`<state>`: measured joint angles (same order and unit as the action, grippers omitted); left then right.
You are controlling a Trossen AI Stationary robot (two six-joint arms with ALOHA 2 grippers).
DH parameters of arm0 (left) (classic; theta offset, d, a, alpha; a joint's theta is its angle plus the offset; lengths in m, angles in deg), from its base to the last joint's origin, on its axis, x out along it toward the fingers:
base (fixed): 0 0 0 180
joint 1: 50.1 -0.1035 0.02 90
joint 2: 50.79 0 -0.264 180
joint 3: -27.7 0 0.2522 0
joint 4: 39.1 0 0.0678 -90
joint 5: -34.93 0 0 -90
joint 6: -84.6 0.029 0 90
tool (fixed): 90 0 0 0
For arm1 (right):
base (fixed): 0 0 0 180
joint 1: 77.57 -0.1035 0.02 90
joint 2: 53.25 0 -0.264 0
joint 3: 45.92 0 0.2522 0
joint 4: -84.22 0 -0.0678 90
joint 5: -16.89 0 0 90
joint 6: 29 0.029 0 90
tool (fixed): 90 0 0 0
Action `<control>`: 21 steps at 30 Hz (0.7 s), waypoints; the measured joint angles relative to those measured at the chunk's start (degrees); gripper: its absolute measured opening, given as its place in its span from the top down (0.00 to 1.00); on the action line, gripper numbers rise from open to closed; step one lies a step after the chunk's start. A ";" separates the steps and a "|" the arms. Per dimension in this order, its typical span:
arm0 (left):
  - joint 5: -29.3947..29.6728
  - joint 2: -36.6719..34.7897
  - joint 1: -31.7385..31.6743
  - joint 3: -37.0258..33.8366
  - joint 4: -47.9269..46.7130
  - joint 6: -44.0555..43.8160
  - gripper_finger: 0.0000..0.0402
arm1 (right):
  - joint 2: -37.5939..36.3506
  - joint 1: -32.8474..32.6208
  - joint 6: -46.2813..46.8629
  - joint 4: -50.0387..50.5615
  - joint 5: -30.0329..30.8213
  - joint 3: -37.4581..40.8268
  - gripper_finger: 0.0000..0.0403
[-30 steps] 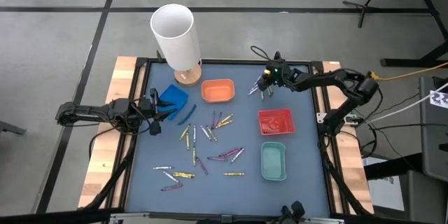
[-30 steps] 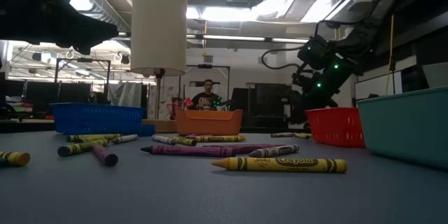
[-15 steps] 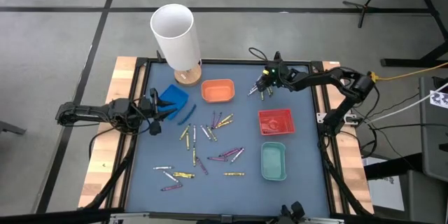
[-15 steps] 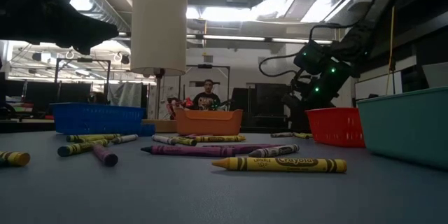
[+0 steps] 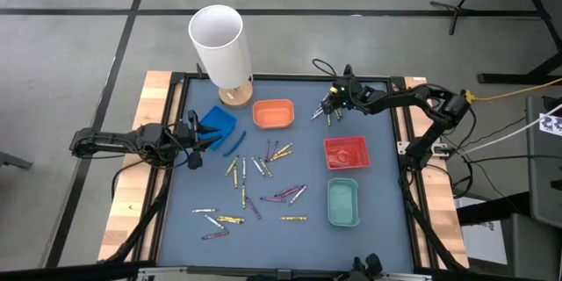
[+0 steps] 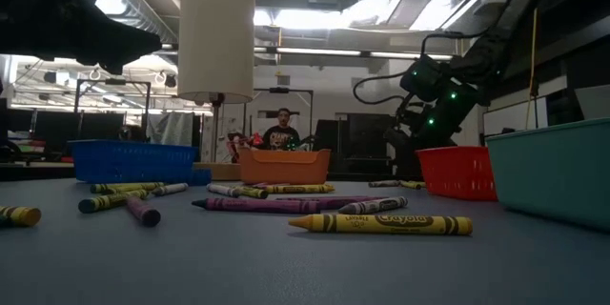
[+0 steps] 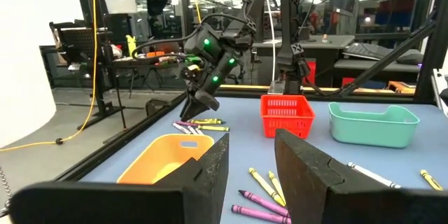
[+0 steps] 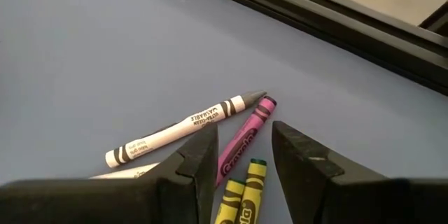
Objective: Sort crayons
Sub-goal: Put the violet crayon into the red bin
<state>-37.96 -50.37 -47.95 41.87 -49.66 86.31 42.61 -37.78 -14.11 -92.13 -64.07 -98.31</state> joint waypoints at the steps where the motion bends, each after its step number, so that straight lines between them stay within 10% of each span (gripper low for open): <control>1: 0.00 -0.01 0.01 0.00 0.00 0.00 0.75 | 0.00 0.00 0.16 0.02 0.00 0.00 0.67; 21: 0.02 0.00 0.01 0.00 0.00 0.00 0.75 | -0.02 0.00 -0.12 10.80 -0.96 -5.42 0.67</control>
<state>-37.94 -50.36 -47.94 41.87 -49.66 86.31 42.59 -37.78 -14.23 -81.33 -65.03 -103.73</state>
